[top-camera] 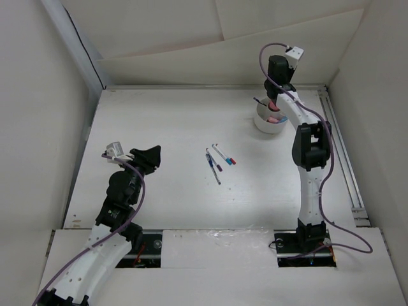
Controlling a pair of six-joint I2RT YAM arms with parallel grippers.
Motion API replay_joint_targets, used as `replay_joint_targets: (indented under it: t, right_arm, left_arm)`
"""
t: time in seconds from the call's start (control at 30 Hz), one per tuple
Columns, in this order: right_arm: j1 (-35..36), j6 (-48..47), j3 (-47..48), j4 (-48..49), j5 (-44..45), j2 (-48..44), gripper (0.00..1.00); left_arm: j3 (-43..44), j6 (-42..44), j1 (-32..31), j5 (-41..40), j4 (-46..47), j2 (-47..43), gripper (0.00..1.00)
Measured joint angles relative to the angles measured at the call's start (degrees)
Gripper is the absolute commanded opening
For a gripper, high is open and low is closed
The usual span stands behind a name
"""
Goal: Sort the stationery into containers
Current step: Place the pen in the storage box.
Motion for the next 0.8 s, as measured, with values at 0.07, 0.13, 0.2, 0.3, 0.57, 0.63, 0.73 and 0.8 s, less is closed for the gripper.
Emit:
replay_joint_targets:
  t: [0.07,0.13,0.2,0.3,0.57,0.63,0.73,0.8]
  right_arm:
    - [0.46,-0.22,0.2,0.22,0.09,0.0,0.0]
    - [0.96,-0.35,-0.04,0.33,0.09,0.0,0.0]
    - [1.36,-0.37,-0.7,0.66,0.13,0.0,0.0]
    - [1.99,-0.35,-2.82,1.46,0.33,0.0,0.0]
    - [2.47,0.74,-9.42,1.95,0.63,-1.16,0.27]
    - [2.67,0.94,-11.26,1.68,0.68,-2.75,0.36]
    - [2.69,1.09,-13.44,1.46,0.5,-6.05,0.55]
    - [2.75,1.22,-14.1,1.46,0.39,-8.46,0.6]
  left_arm:
    - [0.0,0.0,-0.02,0.0,0.0,0.0,0.41]
    - [0.0,0.0,0.0,0.0,0.0,0.0,0.41]
    - [0.0,0.0,0.0,0.0,0.0,0.0,0.41]
    - [0.0,0.0,0.0,0.0,-0.02,0.0,0.41]
    - [0.0,0.0,0.0,0.0,0.0,-0.02,0.41]
    - [0.0,0.0,0.0,0.02,-0.02,-0.09,0.41]
    - [0.0,0.0,0.0,0.02,-0.04,-0.42,0.41]
    - [0.0,0.0,0.0,0.04,-0.04,-0.85,0.41]
